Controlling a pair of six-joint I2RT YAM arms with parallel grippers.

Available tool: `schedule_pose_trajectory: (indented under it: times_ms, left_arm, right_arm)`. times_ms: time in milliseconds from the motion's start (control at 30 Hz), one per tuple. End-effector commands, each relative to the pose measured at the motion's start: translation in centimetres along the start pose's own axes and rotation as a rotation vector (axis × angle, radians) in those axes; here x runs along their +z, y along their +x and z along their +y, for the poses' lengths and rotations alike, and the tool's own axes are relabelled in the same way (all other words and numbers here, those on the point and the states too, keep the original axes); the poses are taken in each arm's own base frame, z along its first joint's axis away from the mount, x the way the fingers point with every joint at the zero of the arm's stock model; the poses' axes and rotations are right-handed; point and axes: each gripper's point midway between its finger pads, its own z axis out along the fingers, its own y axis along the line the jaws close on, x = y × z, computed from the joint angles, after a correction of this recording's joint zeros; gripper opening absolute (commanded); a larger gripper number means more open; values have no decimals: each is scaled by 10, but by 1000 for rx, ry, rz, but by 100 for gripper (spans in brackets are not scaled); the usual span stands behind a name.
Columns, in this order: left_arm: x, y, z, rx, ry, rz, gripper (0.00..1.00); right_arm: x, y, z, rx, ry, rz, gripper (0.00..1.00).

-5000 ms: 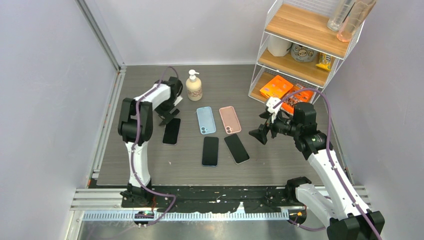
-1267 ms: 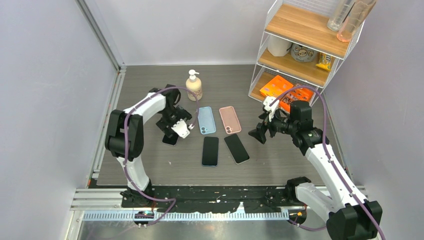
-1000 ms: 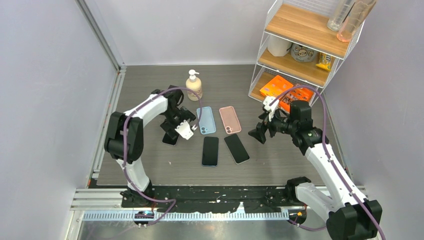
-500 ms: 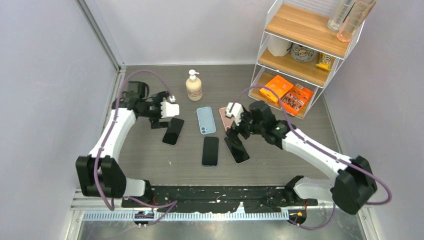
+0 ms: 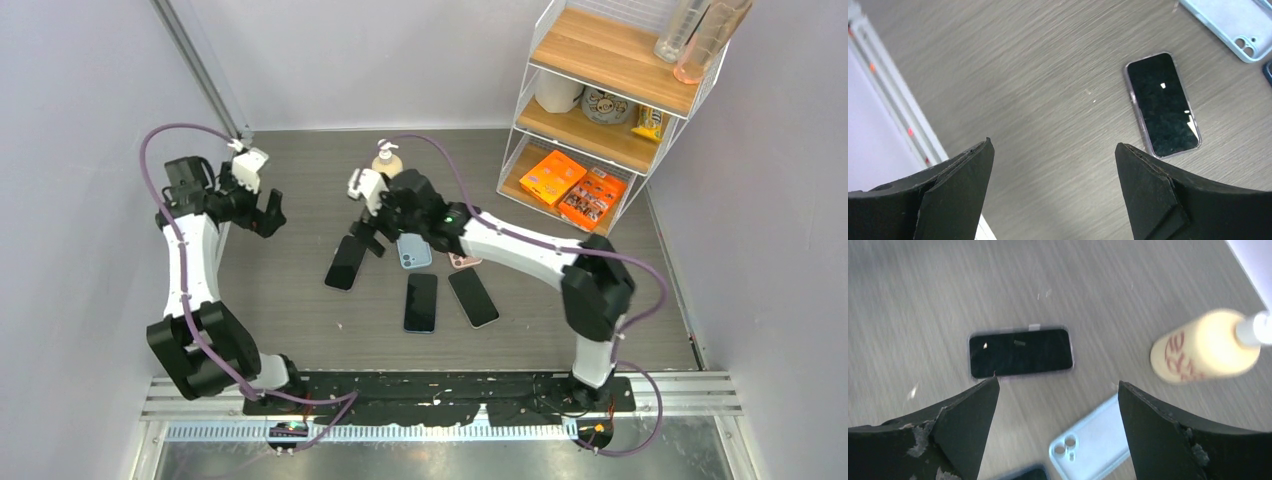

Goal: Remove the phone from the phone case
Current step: Pick up the phone at the center of the board.

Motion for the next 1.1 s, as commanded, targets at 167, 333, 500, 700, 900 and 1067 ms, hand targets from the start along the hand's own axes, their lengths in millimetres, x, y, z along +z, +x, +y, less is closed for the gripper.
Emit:
schedule_pose_trajectory:
  times_ms: [167,333,500,700,900,1067]
  left_arm:
    - [-26,8,16,-133,-182,17,99]
    - [-33,16,12,-130,-208,46,100]
    - [-39,22,8,-101,-229,60,100]
    - [-43,21,5,-95,-230,62,100]
    - [-43,15,-2,-110,-204,32,100]
    - [-43,13,-2,-124,-199,28,100]
  right_arm:
    - [94,-59,0,65,22,-68,96]
    - [143,-36,8,35,6,-22,95]
    - [170,-16,18,40,3,18,95]
    - [180,19,48,57,-1,159,96]
    - [173,59,52,79,44,315,95]
    - [166,90,58,100,36,417,96]
